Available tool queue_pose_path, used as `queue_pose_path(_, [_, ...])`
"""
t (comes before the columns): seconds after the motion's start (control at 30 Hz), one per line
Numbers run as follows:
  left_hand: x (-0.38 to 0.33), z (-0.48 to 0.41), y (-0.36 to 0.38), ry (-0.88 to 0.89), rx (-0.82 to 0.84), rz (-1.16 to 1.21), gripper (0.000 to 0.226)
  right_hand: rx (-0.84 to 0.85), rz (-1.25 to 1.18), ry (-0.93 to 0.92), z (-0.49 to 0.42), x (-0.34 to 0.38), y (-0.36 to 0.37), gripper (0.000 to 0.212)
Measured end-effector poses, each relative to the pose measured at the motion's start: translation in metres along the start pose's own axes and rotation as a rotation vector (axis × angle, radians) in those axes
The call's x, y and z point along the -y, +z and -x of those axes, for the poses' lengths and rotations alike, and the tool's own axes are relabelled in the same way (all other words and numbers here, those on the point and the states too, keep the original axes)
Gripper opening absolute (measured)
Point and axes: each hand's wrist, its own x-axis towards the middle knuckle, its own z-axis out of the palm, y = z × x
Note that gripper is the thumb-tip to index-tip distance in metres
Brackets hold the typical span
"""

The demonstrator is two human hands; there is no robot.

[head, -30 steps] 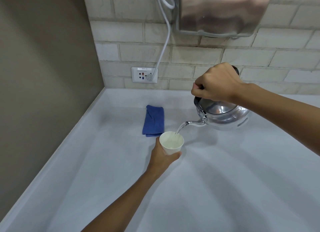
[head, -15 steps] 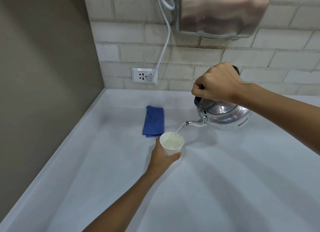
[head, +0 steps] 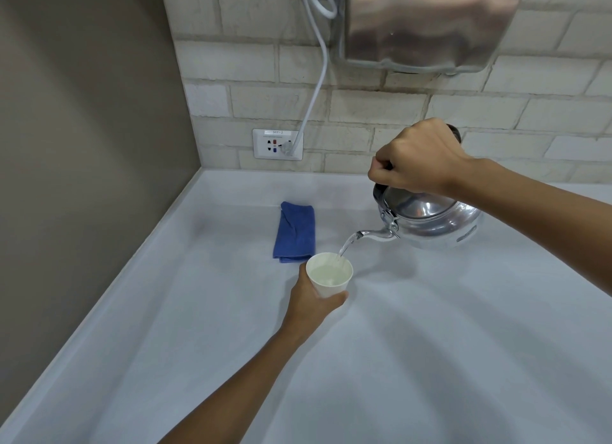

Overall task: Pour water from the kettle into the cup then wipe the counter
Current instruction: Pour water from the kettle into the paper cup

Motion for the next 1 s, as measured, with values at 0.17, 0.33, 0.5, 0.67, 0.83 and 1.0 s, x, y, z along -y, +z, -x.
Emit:
queue_pose_path(0.17, [-0.001, 0.000, 0.000, 0.005, 0.001, 0.005, 0.073, -0.004, -0.023, 0.020, 0.003, -0.001, 0.006, 0.040])
queue_pose_path(0.33, [-0.001, 0.000, 0.000, 0.001, -0.001, 0.013, 0.073, -0.019, -0.069, 0.068, 0.009, -0.001, 0.016, 0.039])
queue_pose_path(0.5, [-0.001, 0.001, 0.000, 0.001, -0.006, 0.009, 0.072, -0.044, -0.143, 0.159, 0.014, -0.003, 0.032, 0.034])
queue_pose_path(0.67, [0.000, 0.001, 0.000, -0.004, -0.001, 0.019, 0.072, -0.063, -0.276, 0.375, 0.020, -0.020, 0.055, 0.038])
queue_pose_path(0.83, [0.001, 0.002, 0.000, -0.019, -0.002, 0.005, 0.074, -0.037, -0.430, 0.700, 0.017, -0.046, 0.094, 0.039])
queue_pose_path(1.0, [0.001, 0.001, 0.000, -0.040, 0.003, 0.002, 0.078, -0.010, -0.483, 0.820, 0.005, -0.048, 0.125, 0.039])
